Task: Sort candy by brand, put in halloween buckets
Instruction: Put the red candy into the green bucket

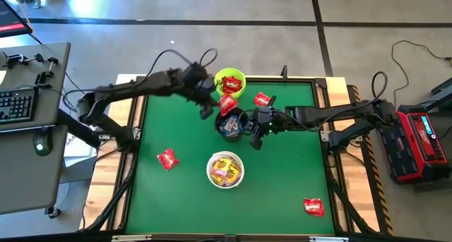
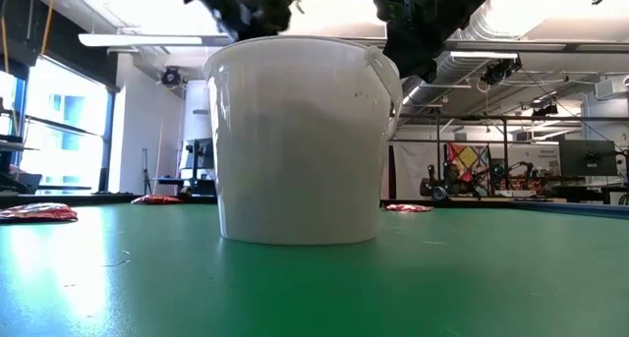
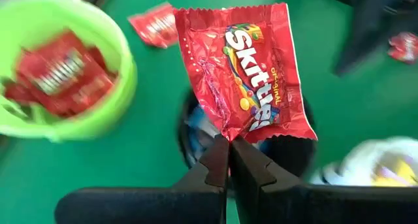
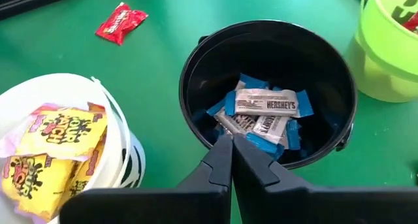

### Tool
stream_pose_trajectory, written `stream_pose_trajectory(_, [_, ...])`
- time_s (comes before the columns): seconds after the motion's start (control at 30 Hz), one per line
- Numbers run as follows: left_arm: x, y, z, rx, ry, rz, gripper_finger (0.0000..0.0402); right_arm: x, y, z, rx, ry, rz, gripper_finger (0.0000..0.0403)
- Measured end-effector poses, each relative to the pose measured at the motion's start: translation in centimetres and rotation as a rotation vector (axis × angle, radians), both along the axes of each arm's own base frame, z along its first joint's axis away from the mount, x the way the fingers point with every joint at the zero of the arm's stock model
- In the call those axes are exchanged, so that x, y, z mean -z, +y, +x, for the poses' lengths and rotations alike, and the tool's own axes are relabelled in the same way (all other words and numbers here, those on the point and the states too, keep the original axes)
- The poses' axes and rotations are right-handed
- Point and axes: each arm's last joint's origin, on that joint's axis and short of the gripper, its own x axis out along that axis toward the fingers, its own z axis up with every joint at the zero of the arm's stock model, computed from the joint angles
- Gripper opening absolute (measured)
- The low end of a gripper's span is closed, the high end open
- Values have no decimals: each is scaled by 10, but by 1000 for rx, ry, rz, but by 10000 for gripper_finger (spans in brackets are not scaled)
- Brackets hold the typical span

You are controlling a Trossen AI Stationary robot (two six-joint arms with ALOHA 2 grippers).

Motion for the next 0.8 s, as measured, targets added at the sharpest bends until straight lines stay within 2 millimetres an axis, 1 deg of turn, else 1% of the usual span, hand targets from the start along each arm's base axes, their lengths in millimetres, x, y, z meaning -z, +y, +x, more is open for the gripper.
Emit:
stream_pose_trajectory(0.13, [-3,31,17,-29,9,28,0,0,-1,0,19,0,-20,0])
stream_pose_trajectory(0.23, [-2,55,25,-59,39,36,0,0,-2,0,45,-1,-34,0])
stream_pose_trajectory(0.37, [7,84,30,-96,82,34,0,0,-2,0,85,-8,-24,0])
stream_pose_trajectory(0.43, [15,96,31,-109,112,28,0,0,-3,0,97,-10,-23,0])
stream_pose_trajectory(0.63, [44,123,32,-116,190,16,0,0,-3,-1,128,-10,-16,0])
stream_pose_trajectory(0.73, [56,129,33,-113,218,6,0,0,-3,-1,137,-11,-7,0])
stream_pose_trajectory(0.8, [59,131,33,-100,223,15,0,0,-3,-1,144,-13,-1,0])
